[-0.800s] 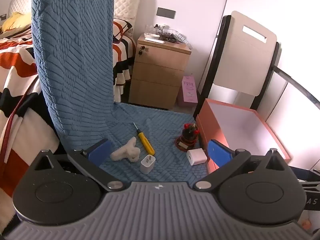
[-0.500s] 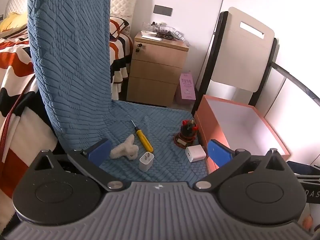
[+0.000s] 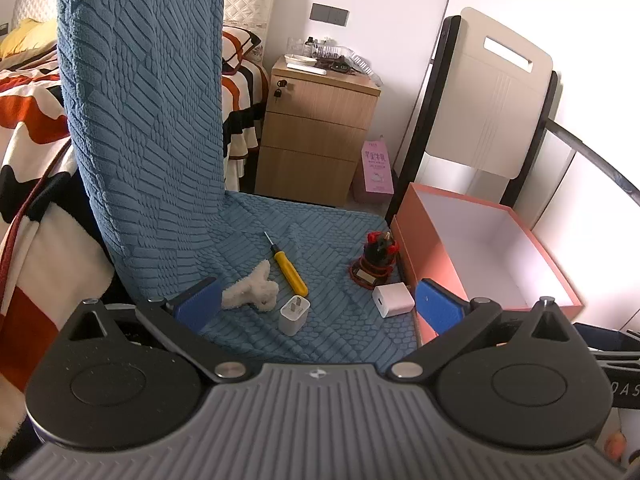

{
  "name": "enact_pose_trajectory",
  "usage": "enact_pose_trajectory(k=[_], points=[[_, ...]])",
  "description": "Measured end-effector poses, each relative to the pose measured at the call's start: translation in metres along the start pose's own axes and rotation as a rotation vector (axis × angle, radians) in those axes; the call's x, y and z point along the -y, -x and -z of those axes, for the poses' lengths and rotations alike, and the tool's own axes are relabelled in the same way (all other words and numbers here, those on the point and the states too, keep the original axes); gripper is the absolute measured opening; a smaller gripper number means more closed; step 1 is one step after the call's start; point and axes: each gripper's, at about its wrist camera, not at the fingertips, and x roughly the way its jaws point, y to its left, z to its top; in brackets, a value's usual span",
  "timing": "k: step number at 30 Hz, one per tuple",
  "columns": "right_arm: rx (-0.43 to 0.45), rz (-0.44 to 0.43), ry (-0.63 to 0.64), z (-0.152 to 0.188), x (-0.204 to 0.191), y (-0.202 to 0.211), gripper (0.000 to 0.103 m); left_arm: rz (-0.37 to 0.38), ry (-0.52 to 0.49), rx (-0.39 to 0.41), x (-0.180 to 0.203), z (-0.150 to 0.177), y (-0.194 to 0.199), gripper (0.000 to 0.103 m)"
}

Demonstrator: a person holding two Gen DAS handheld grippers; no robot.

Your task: Organize rigid objects

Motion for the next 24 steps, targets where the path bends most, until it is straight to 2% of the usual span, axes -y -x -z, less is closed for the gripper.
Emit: enact_pose_trajectory(k=[24], points=[[-0.018,0.013,0.011,0.0008,-0.0014,-0.0046,0.103,0.003,0.002,-0.018,0.0016,0.0028,-0.0043,0.103]])
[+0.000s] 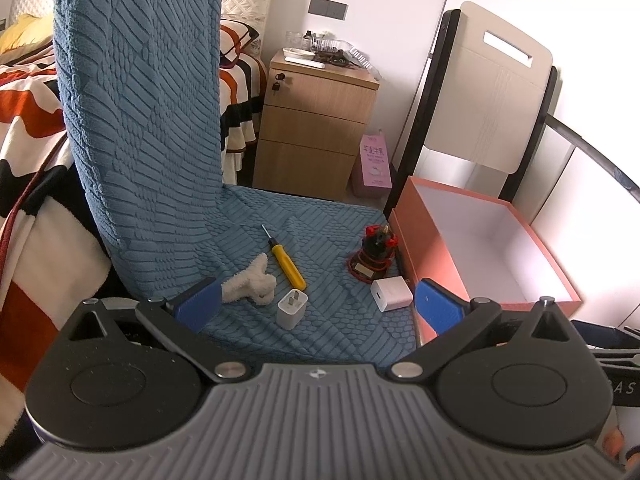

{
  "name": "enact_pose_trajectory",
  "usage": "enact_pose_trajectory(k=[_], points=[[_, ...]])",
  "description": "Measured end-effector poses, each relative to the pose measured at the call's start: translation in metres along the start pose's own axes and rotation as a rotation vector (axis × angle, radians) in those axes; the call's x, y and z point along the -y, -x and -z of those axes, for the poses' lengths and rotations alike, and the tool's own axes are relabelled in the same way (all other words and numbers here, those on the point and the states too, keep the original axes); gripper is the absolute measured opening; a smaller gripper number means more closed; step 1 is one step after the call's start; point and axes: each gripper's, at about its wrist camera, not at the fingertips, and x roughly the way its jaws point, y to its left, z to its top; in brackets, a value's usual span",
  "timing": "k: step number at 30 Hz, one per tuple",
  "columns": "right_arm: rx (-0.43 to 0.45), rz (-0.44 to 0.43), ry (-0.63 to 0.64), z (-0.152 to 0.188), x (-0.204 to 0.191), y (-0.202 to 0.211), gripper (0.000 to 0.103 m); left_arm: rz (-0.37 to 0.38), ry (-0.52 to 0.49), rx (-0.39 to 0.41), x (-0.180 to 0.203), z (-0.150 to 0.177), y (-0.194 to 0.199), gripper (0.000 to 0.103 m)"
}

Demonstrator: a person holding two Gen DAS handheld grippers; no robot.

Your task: Organize rigid objects

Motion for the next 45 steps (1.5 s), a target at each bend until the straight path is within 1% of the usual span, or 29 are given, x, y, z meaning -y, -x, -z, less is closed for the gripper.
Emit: enact_pose_trajectory(k=[20,25,27,34,38,41,45], points=[[-0.045,0.0,-0.015,-0.003,0.003,-0.005,0.103,0.018,0.022,-0.02,-0.003,0.002,-0.012,0.103],[-0.054,0.032,0.011,-0.004,0.002,-0.011,0.103,0.022,0.023,-0.026,-0.002,0.004,-0.016,0.103],[-0.048,0.037,-0.008,-0.005,0.005,-0.012,0.103,0.024,0.018,-0.031,-0.001,0.005,-0.019,0.103],[-0.057,0.008,-0.036,-0.002,0.01,-0.015,0.103,0.026,0.005,-0.047,0.001,0.01,-0.026,0.103],[-0.061,-0.002,-0.063,-0.001,0.014,-0.017,0.103,0.014,-0.004,-0.042,0.0,0.01,-0.029,0.103],[-0.051,-0.015,-0.063,0.001,0.016,-0.018,0.103,0.02,-0.004,-0.045,-0.003,0.01,-0.034,0.103],[-0.057,-0.036,-0.074,0.004,0.019,-0.024,0.103,0.005,-0.022,-0.038,-0.004,0.011,-0.04,0.103]])
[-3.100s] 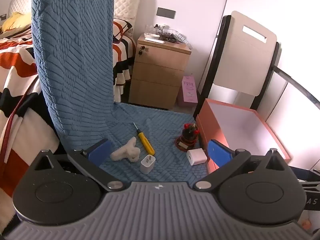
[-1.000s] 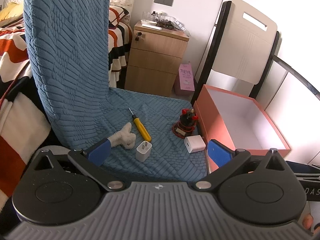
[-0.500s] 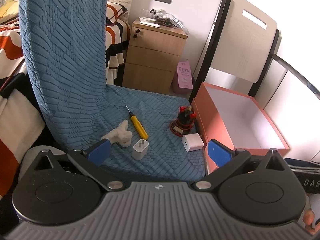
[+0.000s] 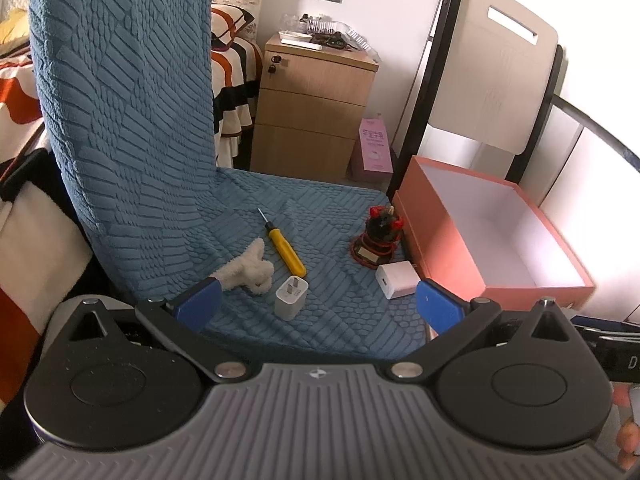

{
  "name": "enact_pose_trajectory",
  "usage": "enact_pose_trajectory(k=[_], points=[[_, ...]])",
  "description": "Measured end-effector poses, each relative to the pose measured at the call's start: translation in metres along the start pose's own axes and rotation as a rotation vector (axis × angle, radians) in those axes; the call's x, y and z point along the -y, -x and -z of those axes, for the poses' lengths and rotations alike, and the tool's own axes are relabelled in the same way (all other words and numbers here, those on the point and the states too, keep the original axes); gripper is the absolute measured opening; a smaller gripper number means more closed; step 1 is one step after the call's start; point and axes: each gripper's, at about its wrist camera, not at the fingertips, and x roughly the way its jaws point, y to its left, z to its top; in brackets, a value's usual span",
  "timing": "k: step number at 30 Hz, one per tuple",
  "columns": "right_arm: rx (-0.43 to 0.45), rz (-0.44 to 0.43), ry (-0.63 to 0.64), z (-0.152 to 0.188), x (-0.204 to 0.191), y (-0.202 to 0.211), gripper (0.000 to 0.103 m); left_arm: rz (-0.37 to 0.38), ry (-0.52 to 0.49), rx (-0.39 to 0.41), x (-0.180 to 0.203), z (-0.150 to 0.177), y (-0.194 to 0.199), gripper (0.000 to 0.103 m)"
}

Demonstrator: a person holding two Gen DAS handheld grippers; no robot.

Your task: Organize rigid objects

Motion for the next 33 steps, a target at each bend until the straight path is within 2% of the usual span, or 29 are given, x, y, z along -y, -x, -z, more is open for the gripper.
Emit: enact_pose_trajectory(k=[7,10,15,18,24,27,29,33], points=[[0.027,-0.023,0.042,0.0,-0.004,-0.006,0.103,-0.001,0.009,-0.017,-0.006,0.003,-0.012,0.103],[0.036,-0.002,0.055,0.001,-0.004,-0.009,0.103,0.0,0.012,-0.02,-0.009,0.004,-0.02,0.103],[0.021,0.005,0.026,0.004,0.002,-0.025,0.103,-0.016,-0.016,-0.028,-0.006,0.012,-0.042,0.103],[0.01,-0.007,0.021,0.006,0.004,-0.037,0.098,-0.01,-0.022,-0.037,-0.006,0.016,-0.056,0.103],[0.039,-0.004,0.049,0.003,0.007,-0.053,0.096,-0.018,-0.008,-0.029,-0.01,0.014,-0.087,0.103],[0.06,-0.011,0.07,-0.001,0.006,-0.061,0.089,-0.024,-0.009,-0.029,-0.014,0.012,-0.102,0.103],[0.069,-0.019,0.086,-0.003,0.005,-0.067,0.079,-0.037,-0.011,-0.031,-0.018,0.011,-0.115,0.103],[0.089,-0.04,0.123,-0.007,-0.002,-0.08,0.075,-0.048,-0.006,-0.049,-0.029,0.011,-0.139,0.103]])
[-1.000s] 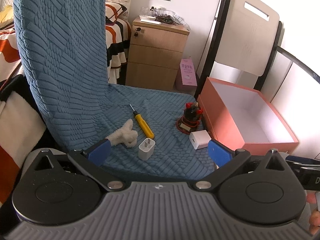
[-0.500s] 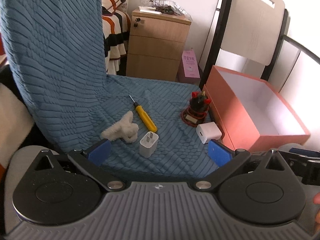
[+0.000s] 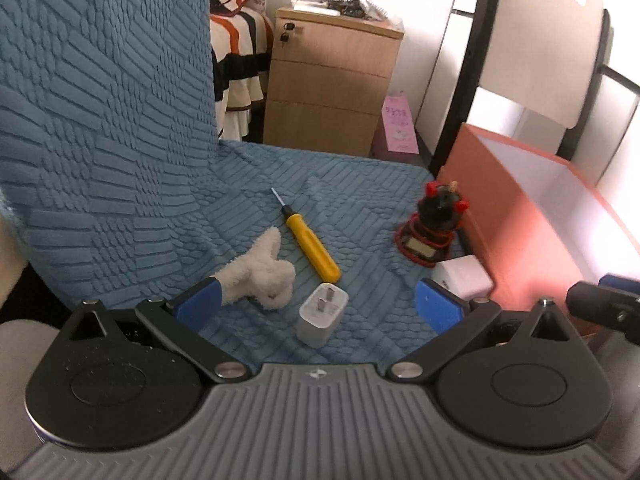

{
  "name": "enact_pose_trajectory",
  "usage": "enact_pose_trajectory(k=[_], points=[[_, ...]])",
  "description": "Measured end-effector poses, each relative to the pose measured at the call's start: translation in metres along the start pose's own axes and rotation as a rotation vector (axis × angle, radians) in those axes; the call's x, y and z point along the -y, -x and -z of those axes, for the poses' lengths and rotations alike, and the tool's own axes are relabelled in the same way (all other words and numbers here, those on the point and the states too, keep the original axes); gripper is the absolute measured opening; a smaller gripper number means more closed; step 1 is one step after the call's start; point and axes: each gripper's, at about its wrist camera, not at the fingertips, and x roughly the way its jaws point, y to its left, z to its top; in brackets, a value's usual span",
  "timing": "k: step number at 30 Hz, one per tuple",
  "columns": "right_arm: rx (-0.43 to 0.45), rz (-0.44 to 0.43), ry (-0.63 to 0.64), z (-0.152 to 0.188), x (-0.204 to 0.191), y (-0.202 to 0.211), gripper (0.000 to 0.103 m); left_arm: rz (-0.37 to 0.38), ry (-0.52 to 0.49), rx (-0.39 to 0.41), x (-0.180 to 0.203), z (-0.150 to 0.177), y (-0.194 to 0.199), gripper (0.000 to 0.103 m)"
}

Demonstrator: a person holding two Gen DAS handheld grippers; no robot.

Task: Organize rigid objects
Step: 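Move left tool toward white plush toy while right tool approaches white charger, then close left tool on white plush toy while right tool closes on white charger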

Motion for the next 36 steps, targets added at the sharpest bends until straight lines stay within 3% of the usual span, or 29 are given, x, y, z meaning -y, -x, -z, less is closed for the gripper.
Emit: enact_pose_trajectory(k=[7,13,17,26,32,36], points=[[-0.01,-0.071,0.066,0.002,-0.018,-0.032,0.067,0.03,0.052,-0.057,-0.021,-0.006,-0.034,0.103],[-0.105,-0.173,0.15,0.017,-0.038,-0.059,0.066,0.064,0.07,-0.088,-0.037,-0.012,-0.059,0.103],[-0.125,-0.235,0.163,0.02,-0.045,-0.071,0.066,0.048,0.052,-0.105,-0.043,-0.015,-0.074,0.102],[-0.144,-0.268,0.236,0.026,-0.068,-0.11,0.066,0.007,0.032,-0.126,-0.053,-0.013,-0.096,0.1],[-0.154,-0.291,0.357,0.032,-0.081,-0.136,0.065,0.002,0.031,-0.145,-0.058,-0.016,-0.111,0.099],[-0.138,-0.291,0.415,0.038,-0.086,-0.147,0.065,0.016,0.073,-0.175,-0.067,-0.018,-0.119,0.095]])
